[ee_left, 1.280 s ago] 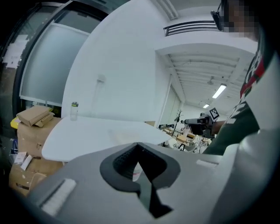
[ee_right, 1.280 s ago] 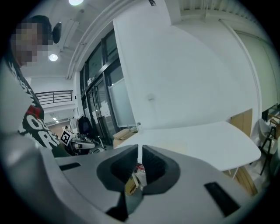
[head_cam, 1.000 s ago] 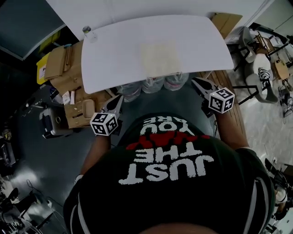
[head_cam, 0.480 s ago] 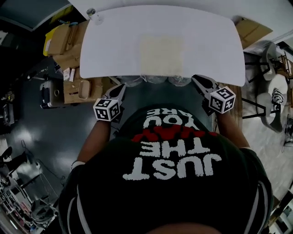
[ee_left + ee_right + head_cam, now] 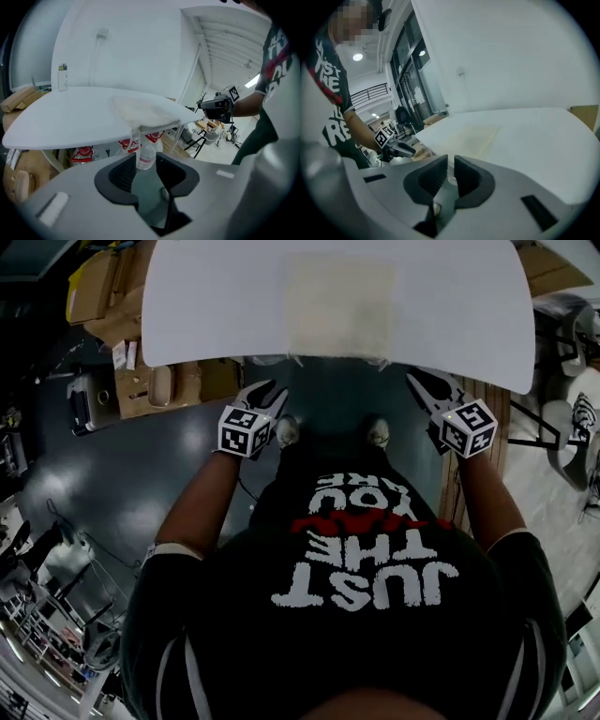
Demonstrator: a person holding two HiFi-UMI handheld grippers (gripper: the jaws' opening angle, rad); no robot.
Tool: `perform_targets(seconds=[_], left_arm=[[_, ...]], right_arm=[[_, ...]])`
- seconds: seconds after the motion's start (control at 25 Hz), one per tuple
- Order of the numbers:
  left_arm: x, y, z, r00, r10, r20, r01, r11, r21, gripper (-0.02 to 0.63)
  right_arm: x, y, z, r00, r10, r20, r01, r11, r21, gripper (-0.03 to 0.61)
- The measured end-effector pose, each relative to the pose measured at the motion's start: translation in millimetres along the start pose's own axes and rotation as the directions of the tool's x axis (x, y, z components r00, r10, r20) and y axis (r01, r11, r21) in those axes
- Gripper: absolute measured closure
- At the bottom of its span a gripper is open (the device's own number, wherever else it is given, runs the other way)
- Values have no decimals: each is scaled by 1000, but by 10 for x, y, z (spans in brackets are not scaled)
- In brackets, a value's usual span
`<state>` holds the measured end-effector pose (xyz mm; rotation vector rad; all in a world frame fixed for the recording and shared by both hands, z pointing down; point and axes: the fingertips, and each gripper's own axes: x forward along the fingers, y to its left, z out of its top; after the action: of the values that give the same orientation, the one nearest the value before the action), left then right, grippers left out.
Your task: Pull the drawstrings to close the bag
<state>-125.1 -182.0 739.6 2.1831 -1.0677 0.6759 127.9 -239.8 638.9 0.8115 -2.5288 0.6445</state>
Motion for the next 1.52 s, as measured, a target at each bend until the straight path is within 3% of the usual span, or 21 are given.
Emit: perform_targets(seconds=[0.16,0.36,0.6,0.92,1.16,1.28,1.52], left_arm=[[401,47,-103,998,-54,16,54,999,0,479],[830,171,-223,998,-55,39,51,996,76,466],[1036,175,-190,994,-48,99,44,998,35,460],[1165,107,124,982,-65,179,67,998,-7,460],[1105,60,195,979,-95,178,98,995,-11,462],[1067,75,143,981,-91,169,95,995,-17,462],[1011,74,125,980,-95,175,99,995,-15,462]], right_arm=[[111,-11,-405,999,-42,-34,44,998,53,569],[168,-5,-795,996,-38,-83,44,996,81,569],[119,-33,-1126,990,-30,-134,46,991,125,569],[47,-17,-1246,991,-35,-129,50,993,111,569],[341,-99,-1119,995,-12,-95,19,997,75,567],[621,-129,-1075,995,5,-97,0,998,55,480],[982,-209,-1137,992,-32,-120,33,999,9,441]])
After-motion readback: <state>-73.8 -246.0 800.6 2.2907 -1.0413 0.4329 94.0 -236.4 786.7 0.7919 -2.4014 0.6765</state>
